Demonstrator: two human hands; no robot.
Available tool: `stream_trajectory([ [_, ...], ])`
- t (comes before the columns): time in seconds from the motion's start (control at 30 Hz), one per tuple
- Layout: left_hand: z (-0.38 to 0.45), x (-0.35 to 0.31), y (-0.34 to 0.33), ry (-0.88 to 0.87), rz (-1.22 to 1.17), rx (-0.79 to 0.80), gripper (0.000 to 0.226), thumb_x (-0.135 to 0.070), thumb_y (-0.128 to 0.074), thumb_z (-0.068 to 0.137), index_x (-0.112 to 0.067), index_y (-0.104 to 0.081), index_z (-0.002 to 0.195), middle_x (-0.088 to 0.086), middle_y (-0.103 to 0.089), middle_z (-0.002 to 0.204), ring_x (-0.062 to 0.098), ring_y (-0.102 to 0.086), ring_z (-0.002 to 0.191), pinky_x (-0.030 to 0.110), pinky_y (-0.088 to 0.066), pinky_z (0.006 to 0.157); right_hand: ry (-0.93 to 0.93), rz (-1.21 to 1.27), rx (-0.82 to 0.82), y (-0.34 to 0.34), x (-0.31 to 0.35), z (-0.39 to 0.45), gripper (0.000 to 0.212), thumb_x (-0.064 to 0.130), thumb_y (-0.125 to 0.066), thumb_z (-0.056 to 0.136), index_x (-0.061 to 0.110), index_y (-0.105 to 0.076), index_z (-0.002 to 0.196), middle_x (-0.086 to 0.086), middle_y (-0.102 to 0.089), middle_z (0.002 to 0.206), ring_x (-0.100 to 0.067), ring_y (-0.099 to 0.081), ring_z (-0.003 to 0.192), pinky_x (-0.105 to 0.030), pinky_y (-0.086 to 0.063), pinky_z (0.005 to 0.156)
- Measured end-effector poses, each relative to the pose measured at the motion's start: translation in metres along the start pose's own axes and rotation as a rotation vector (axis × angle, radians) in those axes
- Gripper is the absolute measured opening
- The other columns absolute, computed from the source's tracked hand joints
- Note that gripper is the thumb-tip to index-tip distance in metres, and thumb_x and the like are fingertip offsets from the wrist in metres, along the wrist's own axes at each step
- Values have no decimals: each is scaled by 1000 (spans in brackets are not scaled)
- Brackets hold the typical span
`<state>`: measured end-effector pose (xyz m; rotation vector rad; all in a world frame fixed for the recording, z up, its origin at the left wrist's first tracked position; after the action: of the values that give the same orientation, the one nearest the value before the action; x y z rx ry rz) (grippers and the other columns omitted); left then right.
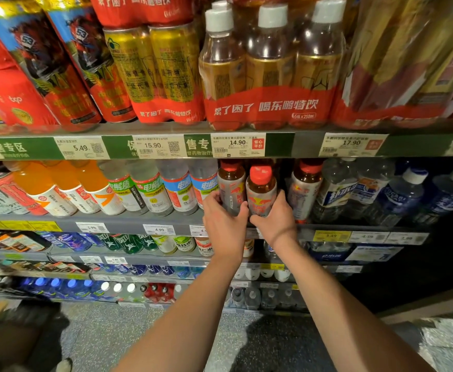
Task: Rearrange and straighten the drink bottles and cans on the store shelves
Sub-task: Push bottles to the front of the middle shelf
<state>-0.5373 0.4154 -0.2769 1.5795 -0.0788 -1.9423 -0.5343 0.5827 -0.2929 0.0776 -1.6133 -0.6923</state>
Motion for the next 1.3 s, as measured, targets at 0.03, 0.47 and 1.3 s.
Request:
stream_trajectory([
  [0.03, -1, 0, -2, 13, 5, -6, 54, -34, -82, 76, -17, -49, 115, -4, -52, 107, 20, -59, 100, 46, -53, 88, 13, 2, -14, 2, 0, -1, 64, 17, -84, 66, 9, -47, 118, -11, -64, 120, -25, -63, 112, -40, -54, 94],
  [0.47, -5, -6, -10, 62, 15, -90, 55, -32, -81, 75, -16, -52, 119, -2, -57, 109, 20, -60, 101, 46, -52, 88, 56, -17, 68, 9, 1, 4, 51, 9, -83, 70, 12, -43, 103, -11, -65, 112, -22, -64, 103, -24, -45, 76],
  [1.3, -14, 4, 5, -24, -133, 13, 63, -31, -85, 74, -26, -50, 125, -8, -53, 117, 10, -57, 114, 38, -52, 98, 158, 87, -383, 78, -29, -49, 35, 8, -75, 83, 5, -55, 112, -6, -59, 103, -28, -62, 92, -22, -49, 79],
])
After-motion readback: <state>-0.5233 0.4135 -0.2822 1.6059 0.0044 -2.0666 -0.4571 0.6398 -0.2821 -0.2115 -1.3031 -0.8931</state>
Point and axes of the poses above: each hand's wrist, its own z-axis towards the middle knuckle, its own y-axis out of the back of the hand, x = y × z, the point moved 8 cm from there along z, towards the middle knuckle
